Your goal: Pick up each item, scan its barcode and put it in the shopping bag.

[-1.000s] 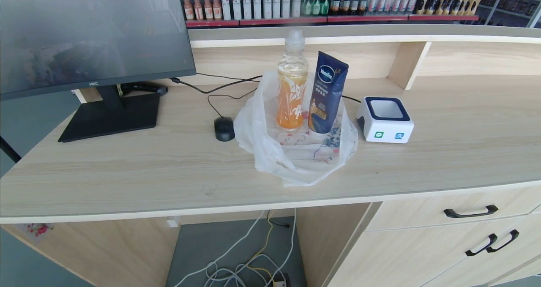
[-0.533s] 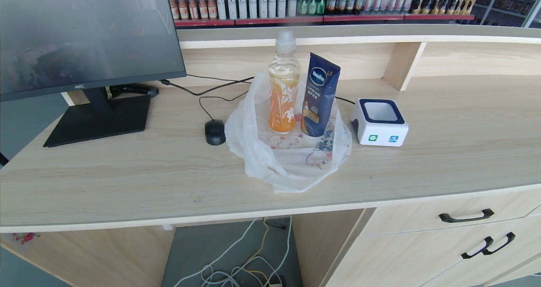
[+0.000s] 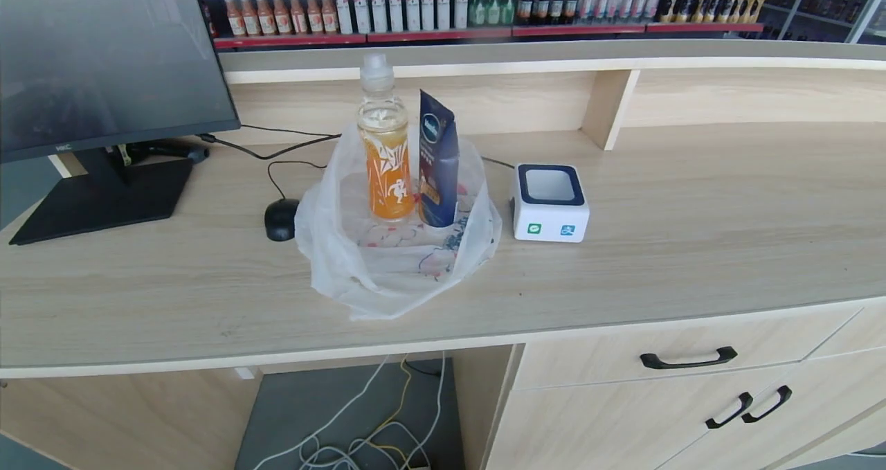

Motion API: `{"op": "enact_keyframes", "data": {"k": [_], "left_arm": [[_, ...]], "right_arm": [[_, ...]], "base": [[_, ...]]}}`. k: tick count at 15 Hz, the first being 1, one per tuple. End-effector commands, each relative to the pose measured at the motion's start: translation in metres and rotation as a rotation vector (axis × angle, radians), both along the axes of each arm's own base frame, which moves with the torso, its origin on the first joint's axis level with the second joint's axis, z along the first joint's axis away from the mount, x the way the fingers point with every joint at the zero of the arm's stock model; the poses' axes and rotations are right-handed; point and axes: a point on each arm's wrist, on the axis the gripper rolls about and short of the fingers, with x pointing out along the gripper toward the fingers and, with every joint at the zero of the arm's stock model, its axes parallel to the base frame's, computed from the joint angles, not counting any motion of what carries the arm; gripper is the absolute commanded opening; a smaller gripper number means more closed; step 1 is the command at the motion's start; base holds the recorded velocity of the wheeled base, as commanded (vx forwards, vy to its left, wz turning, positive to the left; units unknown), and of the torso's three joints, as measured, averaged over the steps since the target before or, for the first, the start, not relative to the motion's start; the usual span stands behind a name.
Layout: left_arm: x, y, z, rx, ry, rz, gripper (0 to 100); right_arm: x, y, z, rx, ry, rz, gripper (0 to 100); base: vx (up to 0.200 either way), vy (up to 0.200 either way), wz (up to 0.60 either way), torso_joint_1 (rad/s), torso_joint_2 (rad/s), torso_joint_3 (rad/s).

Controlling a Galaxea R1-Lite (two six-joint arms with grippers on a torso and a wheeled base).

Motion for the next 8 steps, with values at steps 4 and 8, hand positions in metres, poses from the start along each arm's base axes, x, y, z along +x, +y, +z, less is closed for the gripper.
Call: {"op": "enact_keyframes", "data": {"k": [4,8], "left_arm": [[0.0,0.0,0.0,-0.002,0.0,0.001,100],[0.0,0.0,0.0,-0.002,0.0,0.001,100]], "right_arm": [[0.0001,0.0,0.0001,0.006,0.001,0.0,100],[0.0001,0.0,0.0001,0.006,0.001,0.0,100]], "base": [[0.0,-0.2,0.0,0.002,0.0,0.004],[0.0,-0.2,0.0,0.004,0.0,0.001]]}}
